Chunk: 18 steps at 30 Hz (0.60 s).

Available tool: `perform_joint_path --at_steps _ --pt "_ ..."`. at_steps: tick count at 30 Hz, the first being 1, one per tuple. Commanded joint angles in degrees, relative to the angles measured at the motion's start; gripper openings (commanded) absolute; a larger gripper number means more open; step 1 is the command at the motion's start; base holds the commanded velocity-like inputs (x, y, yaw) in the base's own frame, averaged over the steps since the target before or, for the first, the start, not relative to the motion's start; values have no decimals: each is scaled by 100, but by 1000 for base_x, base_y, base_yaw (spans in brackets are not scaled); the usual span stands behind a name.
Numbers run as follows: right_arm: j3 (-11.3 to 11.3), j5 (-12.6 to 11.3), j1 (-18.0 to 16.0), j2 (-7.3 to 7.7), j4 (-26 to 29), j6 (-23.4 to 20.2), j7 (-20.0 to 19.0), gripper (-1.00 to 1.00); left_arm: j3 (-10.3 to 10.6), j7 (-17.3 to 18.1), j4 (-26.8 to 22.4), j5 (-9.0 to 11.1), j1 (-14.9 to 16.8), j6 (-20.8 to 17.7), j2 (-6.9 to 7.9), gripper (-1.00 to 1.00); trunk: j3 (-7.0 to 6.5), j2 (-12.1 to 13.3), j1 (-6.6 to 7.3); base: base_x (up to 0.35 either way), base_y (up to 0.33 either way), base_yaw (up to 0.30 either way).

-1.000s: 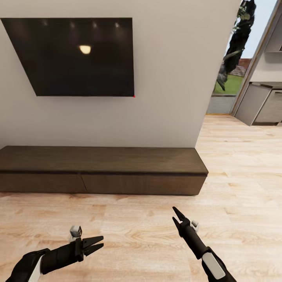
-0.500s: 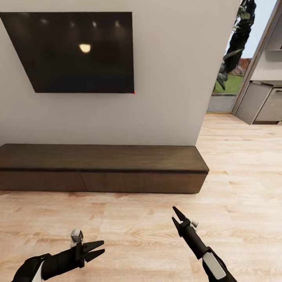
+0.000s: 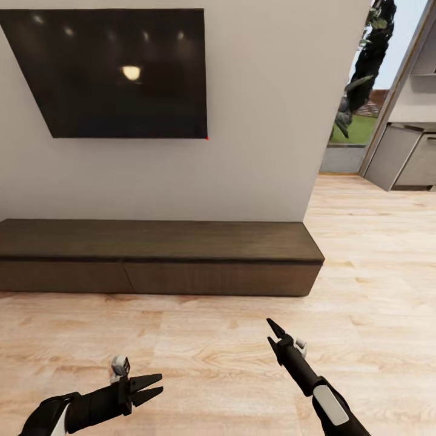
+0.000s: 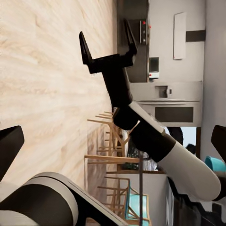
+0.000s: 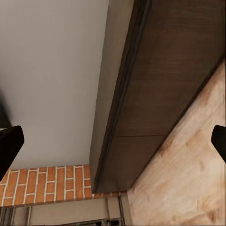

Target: Place each of the two pumpkins and all three candles from the living room inside a cabinet in the living room (use any cabinet), then make sure every cabinet is closed, and position the cauldron so it is next to a table in the living room.

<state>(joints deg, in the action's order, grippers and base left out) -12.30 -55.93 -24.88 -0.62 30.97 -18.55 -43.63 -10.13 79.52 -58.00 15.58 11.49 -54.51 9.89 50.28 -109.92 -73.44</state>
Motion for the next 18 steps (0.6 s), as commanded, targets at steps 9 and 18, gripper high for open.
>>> perform_joint_path --at_steps 9,18 --pt "-25 -544 -103 1 -9 -360 694 100 7 11 110 14 2 -59 10 100 167 -364 -198 0 0 0" --pt "-37 -789 -105 8 -69 -424 130 100 18 19 217 40 2 143 1 100 328 -725 -395 0 0 0"
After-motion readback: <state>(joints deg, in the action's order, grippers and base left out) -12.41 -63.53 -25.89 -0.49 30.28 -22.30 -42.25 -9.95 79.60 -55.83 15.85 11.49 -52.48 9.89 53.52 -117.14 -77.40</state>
